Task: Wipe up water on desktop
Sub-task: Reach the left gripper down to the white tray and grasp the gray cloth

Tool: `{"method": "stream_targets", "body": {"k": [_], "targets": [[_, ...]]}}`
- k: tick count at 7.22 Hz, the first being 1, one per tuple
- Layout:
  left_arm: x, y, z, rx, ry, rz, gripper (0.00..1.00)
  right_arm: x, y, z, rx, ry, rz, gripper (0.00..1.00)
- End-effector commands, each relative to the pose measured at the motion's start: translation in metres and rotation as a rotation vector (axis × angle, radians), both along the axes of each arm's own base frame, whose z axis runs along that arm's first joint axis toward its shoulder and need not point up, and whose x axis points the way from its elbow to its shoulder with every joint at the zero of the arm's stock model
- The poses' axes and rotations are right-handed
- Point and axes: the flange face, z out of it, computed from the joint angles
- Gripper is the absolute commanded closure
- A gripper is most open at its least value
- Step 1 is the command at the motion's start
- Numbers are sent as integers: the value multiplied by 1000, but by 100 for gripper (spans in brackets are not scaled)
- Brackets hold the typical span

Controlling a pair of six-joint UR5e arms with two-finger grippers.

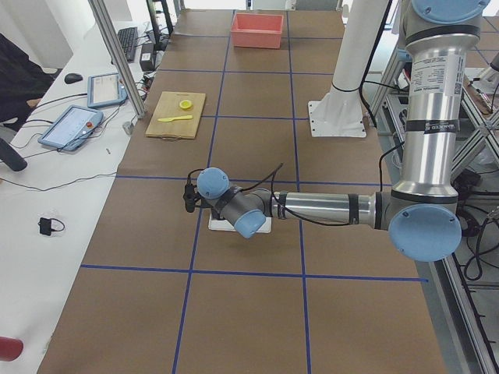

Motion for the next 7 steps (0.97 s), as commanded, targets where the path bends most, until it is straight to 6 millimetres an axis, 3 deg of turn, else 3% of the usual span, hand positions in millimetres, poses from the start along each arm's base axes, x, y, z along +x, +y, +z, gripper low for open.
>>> {"method": "stream_targets", "body": {"k": [1,3,4,5,7], "targets": [[-16,-3,-4,-12,24,-14,100,-2,0,-1,-7,-5,4,0],[-52,-16,-27,-70,108,-31,100,-6,1,-6,-8,-77,-5,0],[-58,-32,-47,-97,134,-30,100,-10,-7,-15,9,-80,-12,0],[-60,-54,-84,-181,147,-70,100,-16,-15,-30,36,-97,-23,0],[-49,-93,-159,-399,187,-174,100,-43,-48,-91,127,-206,-82,0]]}}
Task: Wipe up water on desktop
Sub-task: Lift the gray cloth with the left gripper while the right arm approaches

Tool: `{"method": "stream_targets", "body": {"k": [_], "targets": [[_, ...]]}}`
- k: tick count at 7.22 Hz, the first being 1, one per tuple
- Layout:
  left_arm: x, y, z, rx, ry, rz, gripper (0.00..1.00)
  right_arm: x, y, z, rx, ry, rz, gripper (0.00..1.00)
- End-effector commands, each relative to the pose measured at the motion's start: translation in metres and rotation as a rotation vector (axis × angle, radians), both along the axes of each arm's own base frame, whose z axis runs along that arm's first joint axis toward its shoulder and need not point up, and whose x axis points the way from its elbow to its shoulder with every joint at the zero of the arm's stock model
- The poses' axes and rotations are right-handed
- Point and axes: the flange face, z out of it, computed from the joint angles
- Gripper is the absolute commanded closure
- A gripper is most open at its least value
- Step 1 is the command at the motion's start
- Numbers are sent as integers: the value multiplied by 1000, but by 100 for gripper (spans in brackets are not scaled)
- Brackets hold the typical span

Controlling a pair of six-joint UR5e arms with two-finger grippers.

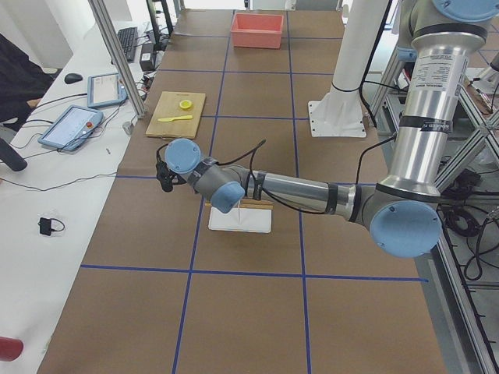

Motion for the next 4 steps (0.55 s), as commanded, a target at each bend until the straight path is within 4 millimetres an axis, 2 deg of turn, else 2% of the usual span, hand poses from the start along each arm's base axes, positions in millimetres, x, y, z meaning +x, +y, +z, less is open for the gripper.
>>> {"method": "stream_targets", "body": {"k": [1,2,3,4], "targets": [[16,-37,-80,-179,33,-82,100,-49,-45,-87,141,-86,-91,0],[54,-46,-107,-241,16,-105,100,-94,-57,-126,184,-108,-156,0],[105,-39,-121,-254,-20,-116,100,-134,-64,-168,234,-128,-209,0],[144,-36,-144,-283,-27,-135,100,-184,-70,-212,301,-154,-289,0]]}}
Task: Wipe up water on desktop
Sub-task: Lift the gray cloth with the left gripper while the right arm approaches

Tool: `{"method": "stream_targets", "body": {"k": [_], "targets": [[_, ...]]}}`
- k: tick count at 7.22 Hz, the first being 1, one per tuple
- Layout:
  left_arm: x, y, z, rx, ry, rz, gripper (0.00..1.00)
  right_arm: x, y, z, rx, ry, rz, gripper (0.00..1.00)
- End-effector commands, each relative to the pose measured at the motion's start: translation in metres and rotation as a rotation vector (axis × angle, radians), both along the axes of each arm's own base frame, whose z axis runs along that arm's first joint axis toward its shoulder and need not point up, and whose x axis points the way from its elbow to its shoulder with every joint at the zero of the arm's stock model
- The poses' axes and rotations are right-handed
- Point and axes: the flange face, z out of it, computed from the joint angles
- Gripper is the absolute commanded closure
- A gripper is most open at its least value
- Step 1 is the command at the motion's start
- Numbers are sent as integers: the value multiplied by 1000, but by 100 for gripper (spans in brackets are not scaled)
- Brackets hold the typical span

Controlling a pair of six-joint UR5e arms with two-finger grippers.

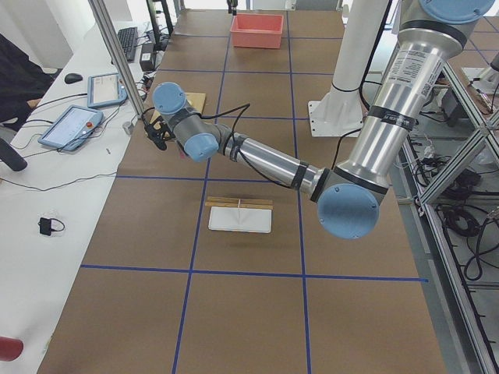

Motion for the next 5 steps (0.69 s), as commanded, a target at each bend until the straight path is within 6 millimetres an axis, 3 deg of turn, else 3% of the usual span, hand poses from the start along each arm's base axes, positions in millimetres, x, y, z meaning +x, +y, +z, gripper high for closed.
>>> {"method": "stream_targets", "body": {"k": [1,2,5], "targets": [[78,1,-53,-74,-16,-65,100,-70,-3,-71,150,-57,-107,0],[111,2,-81,-123,-4,-94,100,-74,0,-81,261,-89,-96,0],[196,14,-165,-269,34,-197,100,-139,29,-124,443,-154,21,0]]}}
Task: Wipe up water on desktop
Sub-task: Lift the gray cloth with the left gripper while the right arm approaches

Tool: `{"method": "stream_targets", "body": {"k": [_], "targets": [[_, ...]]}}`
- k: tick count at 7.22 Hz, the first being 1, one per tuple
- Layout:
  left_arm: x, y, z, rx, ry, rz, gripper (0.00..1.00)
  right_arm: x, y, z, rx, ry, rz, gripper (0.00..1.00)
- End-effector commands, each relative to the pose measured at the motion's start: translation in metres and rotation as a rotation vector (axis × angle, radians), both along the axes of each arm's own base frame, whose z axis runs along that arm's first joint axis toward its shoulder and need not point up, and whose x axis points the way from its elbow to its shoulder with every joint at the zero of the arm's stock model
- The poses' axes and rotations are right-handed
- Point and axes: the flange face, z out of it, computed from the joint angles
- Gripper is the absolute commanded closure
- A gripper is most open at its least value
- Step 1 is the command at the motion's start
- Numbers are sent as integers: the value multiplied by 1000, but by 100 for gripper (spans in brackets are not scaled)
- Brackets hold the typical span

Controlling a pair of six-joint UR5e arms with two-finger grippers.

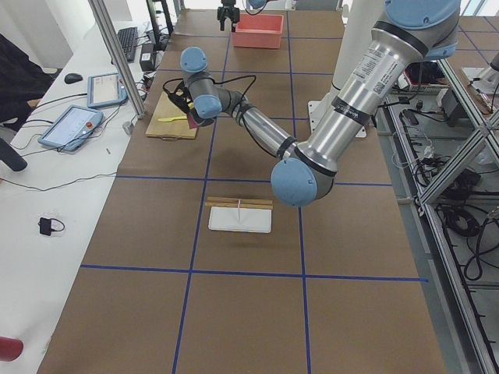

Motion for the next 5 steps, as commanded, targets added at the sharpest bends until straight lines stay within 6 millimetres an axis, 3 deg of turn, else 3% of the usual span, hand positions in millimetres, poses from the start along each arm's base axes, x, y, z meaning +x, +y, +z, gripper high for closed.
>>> {"method": "stream_targets", "body": {"k": [1,3,4,5], "targets": [[59,13,-66,-89,0,-60,100,-54,28,-24,90,-89,79,0],[75,21,-104,-151,23,-73,100,-135,70,-50,144,-131,109,0],[77,25,-116,-155,39,-72,100,-163,86,-66,151,-149,128,0],[86,31,-126,-169,52,-65,100,-177,97,-77,168,-161,130,0]]}}
